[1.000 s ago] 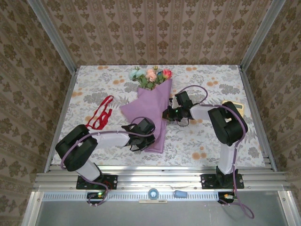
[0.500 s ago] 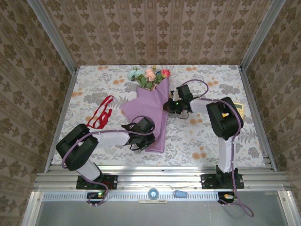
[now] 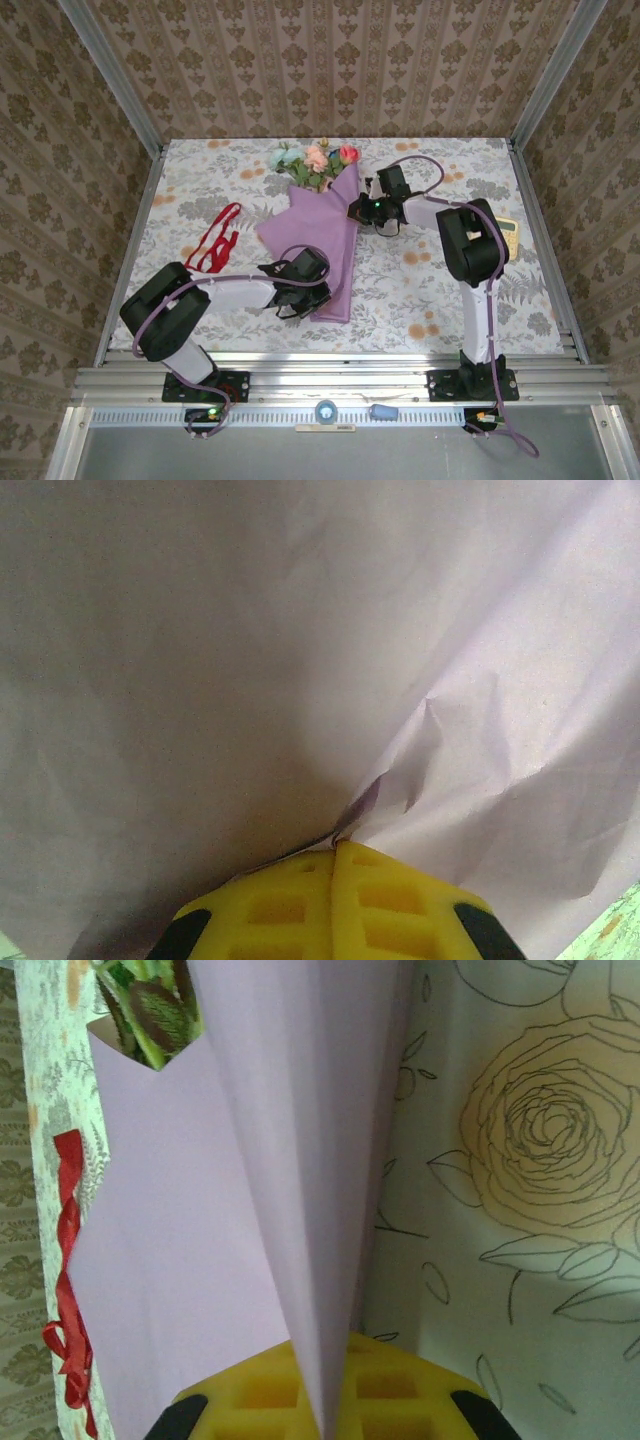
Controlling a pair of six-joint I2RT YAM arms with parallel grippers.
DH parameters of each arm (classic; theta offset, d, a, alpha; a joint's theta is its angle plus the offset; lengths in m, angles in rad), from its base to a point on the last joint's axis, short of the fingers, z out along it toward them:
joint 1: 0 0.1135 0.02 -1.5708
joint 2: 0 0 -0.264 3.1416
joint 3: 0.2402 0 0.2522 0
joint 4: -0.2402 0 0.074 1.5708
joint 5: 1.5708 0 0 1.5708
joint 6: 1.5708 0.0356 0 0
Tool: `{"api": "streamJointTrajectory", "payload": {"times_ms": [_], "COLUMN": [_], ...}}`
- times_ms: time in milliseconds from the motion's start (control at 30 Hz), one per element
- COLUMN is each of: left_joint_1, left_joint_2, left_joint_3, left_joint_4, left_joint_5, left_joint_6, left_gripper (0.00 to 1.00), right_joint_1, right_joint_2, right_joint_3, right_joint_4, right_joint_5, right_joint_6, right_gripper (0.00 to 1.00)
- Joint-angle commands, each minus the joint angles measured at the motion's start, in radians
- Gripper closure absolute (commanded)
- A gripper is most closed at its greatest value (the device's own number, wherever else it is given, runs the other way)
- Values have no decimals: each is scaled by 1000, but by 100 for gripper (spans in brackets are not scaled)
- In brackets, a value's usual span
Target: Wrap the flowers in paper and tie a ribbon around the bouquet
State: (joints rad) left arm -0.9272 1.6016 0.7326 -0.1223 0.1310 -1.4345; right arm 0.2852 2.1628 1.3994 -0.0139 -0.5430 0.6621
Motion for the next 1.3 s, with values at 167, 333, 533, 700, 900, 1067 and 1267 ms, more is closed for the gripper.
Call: {"api": "streamJointTrajectory", "payload": {"times_ms": [167, 333, 533, 700, 900, 1067, 1267], "left_joint_1": [5, 8, 11, 12, 12, 13, 14], "left_joint_2": [69, 72, 69, 66, 64, 73, 77], "left_joint_3": [-76, -79, -84, -91, -93, -88, -89], "left_joint_4": [-161, -162, -164, -168, -165, -157, -152], "left_joint_5": [-3, -3, -4, -5, -7, -5, -3], "left_joint_6": [25, 27, 26, 23, 22, 19, 19], "left_gripper": [100, 100, 100, 100, 100, 100, 100], "right_joint_1": [-38, -55, -64, -72, -87, -93, -95], "right_joint_2": [78, 119, 166, 215, 249, 290, 307], "right_joint_3": [156, 222, 306, 379, 442, 523, 558], "right_joint_4": [-54, -58, -87, -98, -97, -148, -163], "right_joint_5": [34, 33, 37, 40, 57, 60, 63], "right_joint_6": [10, 29, 36, 59, 83, 76, 71], "right_gripper": [63, 100, 66, 85, 84, 70, 100]}}
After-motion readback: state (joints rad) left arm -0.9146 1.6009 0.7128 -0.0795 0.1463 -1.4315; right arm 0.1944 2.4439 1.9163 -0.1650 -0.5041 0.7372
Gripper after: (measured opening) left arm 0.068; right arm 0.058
